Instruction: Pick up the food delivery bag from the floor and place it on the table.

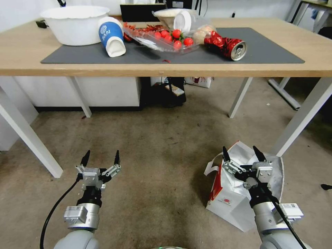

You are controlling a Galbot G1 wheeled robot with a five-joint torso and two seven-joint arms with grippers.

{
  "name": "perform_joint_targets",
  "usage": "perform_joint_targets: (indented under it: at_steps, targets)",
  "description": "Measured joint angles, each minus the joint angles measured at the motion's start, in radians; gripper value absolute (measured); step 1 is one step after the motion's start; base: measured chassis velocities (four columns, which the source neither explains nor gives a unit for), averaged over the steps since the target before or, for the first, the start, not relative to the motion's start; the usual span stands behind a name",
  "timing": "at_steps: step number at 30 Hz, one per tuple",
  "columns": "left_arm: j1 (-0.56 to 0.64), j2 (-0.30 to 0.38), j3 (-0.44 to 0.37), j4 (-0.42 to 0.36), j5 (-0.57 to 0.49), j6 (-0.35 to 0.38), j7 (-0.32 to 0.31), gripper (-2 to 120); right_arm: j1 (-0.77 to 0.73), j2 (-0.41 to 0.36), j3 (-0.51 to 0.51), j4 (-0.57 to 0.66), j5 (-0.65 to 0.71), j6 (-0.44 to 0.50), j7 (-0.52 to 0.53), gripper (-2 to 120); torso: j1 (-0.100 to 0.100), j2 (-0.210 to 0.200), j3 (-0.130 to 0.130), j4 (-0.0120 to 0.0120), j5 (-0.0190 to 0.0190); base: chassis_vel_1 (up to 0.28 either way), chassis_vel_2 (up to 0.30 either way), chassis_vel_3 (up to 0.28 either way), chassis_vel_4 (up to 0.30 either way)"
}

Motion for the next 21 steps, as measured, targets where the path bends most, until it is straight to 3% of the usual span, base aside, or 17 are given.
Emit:
perform_joint_targets:
  at_steps: [5, 9, 11, 19, 21]
  targets:
    - [-0.003, -0.001, 0.0, 0.006, 0.0, -0.007, -0.001, 100, -0.002, 0.001, 0.0, -0.001, 0.0, 0.0, 0.001, 100, -0.001, -0.002, 0.0, 0.0, 0.0, 0.0, 0.0, 0.0, 0.0]
    - [-0.013, -0.002, -0.006, 0.039, 0.0, -0.105, 0.016, 100, -0.001, 0.006, 0.011, 0.002, 0.015, -0.001, 0.018, 100, -0.001, -0.001, 0.0, 0.0, -0.0001, 0.0, 0.0, 0.0, 0.0]
    - [-0.015, -0.002, -0.007, 0.044, 0.003, -0.122, 0.017, 100, 0.0, 0.007, 0.024, 0.004, 0.028, -0.007, 0.031, 100, -0.001, 0.0, 0.0, -0.0001, 0.0, 0.0, 0.0, 0.0, 0.0]
    - [-0.021, -0.01, 0.0, 0.046, 0.021, -0.137, 0.023, 100, -0.002, -0.017, 0.179, 0.002, 0.138, -0.144, 0.158, 100, -0.001, 0.003, 0.0, 0.0001, 0.0001, 0.0, 0.0, 0.0, 0.0]
    - [-0.025, -0.021, 0.006, 0.048, 0.024, -0.138, 0.026, 100, -0.005, -0.025, 0.257, -0.033, 0.193, -0.173, 0.171, 100, 0.0, 0.004, 0.0, -0.0001, 0.0001, 0.0, 0.0, 0.0, 0.0]
